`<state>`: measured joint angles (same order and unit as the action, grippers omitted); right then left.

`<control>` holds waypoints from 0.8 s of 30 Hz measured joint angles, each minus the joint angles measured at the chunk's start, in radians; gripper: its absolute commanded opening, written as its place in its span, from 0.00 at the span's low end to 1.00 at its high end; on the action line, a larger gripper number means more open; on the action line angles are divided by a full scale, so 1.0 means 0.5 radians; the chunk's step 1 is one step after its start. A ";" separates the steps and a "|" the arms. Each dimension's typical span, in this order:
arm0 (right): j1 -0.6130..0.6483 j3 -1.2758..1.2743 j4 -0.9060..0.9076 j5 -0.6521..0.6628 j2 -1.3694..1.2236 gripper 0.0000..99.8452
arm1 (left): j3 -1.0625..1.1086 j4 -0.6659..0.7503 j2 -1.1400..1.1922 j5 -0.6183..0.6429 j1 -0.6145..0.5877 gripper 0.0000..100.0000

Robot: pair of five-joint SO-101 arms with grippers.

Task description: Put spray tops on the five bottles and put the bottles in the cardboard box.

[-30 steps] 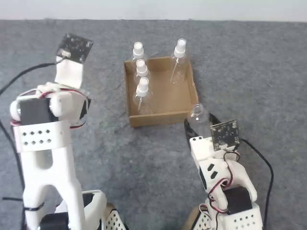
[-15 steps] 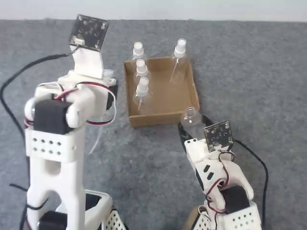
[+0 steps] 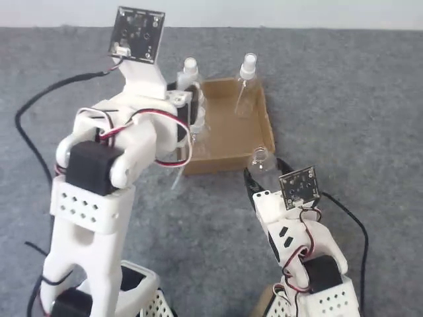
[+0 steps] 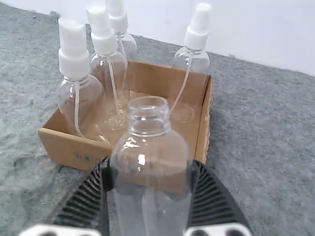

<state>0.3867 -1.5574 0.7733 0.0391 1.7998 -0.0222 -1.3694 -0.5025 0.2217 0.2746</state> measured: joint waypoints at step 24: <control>0.003 -0.074 -0.141 0.000 0.000 0.01 | 0.175 0.979 0.000 0.497 0.307 0.01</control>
<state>0.3882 -1.5942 0.7027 0.0391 1.7998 0.0652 -0.8800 -0.5025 0.4703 0.4281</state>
